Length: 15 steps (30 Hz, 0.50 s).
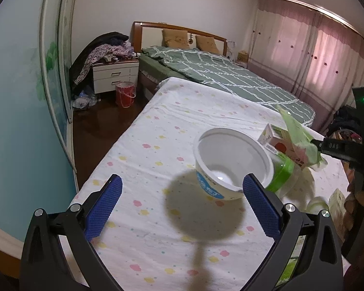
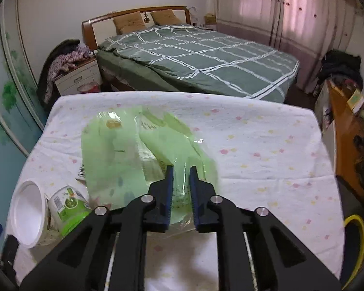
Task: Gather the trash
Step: 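Close the right tool on the green plastic bag and lift it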
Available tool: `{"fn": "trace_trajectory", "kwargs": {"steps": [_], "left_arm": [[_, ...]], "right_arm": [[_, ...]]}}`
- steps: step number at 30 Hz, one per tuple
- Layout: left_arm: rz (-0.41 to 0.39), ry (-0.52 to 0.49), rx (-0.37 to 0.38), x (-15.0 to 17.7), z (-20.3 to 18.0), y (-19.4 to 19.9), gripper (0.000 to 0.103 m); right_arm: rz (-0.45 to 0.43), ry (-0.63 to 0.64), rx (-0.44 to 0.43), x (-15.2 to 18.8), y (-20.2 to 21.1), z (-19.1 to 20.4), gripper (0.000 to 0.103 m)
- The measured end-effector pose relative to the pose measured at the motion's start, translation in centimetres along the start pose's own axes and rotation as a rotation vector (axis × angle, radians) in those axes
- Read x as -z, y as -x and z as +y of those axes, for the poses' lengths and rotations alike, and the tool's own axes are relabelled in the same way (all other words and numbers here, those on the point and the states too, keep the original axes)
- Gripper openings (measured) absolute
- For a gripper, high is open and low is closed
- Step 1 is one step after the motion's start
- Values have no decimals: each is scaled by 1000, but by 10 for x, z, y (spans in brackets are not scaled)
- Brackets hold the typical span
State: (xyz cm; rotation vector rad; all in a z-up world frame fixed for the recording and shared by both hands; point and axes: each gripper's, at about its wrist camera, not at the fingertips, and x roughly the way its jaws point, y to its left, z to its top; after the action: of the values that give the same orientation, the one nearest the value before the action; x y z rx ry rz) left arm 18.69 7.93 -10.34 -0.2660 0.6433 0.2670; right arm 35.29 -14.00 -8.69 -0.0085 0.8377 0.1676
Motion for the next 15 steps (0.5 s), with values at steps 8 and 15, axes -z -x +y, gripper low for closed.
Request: {"fn": "trace_trajectory", "kwargs": {"steps": [8,15], "left_arm": [[4,-35,49,4,-10,4,98],[5,-35,44,4,-13,6,98]], "right_arm": [[-18,-43,-14,-6,8,-11,2],[-64,-38,6,-11,24,-13,2]]}}
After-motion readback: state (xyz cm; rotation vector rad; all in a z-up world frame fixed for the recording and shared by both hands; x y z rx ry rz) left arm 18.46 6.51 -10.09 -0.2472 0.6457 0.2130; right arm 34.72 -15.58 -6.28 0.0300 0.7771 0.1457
